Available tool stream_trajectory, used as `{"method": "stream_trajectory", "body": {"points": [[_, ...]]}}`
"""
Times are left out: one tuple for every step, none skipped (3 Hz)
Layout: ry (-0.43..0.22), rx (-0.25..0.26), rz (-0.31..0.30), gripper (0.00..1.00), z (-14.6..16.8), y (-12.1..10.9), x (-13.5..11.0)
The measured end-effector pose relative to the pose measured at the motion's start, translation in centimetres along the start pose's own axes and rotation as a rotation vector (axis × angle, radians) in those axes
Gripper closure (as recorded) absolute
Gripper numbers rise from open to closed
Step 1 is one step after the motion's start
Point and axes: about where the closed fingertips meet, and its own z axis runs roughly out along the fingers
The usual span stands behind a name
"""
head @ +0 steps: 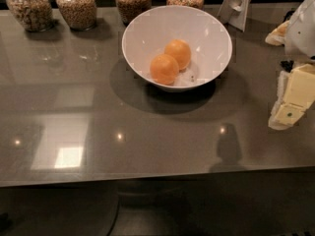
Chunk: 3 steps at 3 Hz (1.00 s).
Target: Pick orange from white bowl
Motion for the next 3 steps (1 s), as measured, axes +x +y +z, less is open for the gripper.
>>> {"method": "stream_trajectory", "body": {"points": [[0.0,0.0,0.0,0.0,0.0,0.0,0.0],[-0.039,0.082,-0.086,0.0,-0.3,-1.0,-1.3],[-0.166,0.256,-0.305,0.0,-1.2,-3.5,-5.4]]}}
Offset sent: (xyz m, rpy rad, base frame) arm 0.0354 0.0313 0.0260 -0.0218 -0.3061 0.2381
